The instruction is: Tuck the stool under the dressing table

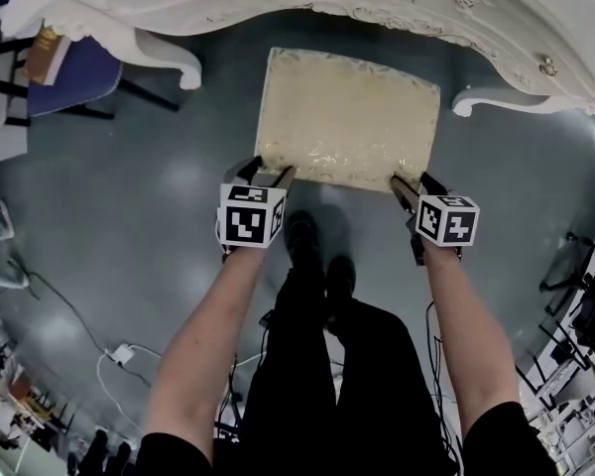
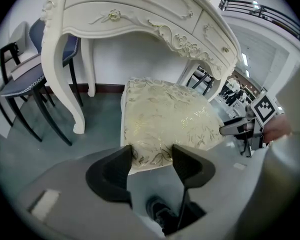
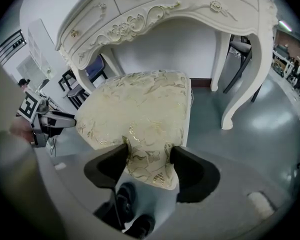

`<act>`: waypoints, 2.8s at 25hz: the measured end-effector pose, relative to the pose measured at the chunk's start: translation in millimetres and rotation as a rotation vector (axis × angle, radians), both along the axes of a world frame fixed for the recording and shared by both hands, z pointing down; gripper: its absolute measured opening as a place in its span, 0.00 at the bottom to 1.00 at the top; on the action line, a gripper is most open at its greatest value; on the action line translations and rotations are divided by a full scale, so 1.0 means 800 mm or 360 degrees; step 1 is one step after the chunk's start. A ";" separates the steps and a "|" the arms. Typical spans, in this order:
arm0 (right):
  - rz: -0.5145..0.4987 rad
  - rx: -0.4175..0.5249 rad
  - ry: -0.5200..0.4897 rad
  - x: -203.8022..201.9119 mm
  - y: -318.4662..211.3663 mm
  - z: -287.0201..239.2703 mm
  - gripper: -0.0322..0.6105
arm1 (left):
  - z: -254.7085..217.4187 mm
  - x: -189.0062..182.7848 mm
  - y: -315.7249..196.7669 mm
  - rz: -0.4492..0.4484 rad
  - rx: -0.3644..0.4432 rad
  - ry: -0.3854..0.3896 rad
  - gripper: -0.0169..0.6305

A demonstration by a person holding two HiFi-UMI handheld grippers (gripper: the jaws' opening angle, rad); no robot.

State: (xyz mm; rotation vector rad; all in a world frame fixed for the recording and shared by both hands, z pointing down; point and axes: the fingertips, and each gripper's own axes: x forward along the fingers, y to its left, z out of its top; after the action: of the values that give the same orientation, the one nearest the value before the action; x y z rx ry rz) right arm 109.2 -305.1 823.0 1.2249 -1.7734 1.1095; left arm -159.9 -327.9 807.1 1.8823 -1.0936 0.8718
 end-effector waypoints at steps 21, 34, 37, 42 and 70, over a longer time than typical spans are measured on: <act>-0.0035 0.0277 -0.0053 0.018 -0.168 -0.020 0.52 | -0.019 0.016 -0.141 -0.0083 0.0225 0.0024 0.45; -0.0135 0.0420 -0.0062 0.027 -0.251 -0.027 0.52 | -0.023 0.028 -0.193 -0.0085 0.0292 0.0015 0.45; -0.0140 0.0443 -0.0071 0.026 -0.274 -0.029 0.52 | -0.024 0.027 -0.215 -0.0102 0.0337 0.0031 0.45; -0.0146 0.0495 -0.0111 0.027 -0.296 -0.046 0.52 | -0.039 0.015 -0.238 -0.0196 0.0409 0.0045 0.39; -0.0010 0.0752 -0.0047 0.012 -0.344 -0.041 0.17 | -0.011 0.005 -0.296 -0.0189 0.0488 -0.0011 0.28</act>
State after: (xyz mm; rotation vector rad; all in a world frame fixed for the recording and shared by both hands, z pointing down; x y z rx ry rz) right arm 118.7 -580.0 790.0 1.4751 -2.1351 0.7239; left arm -156.3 -564.4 797.9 2.0356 -1.3918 0.6734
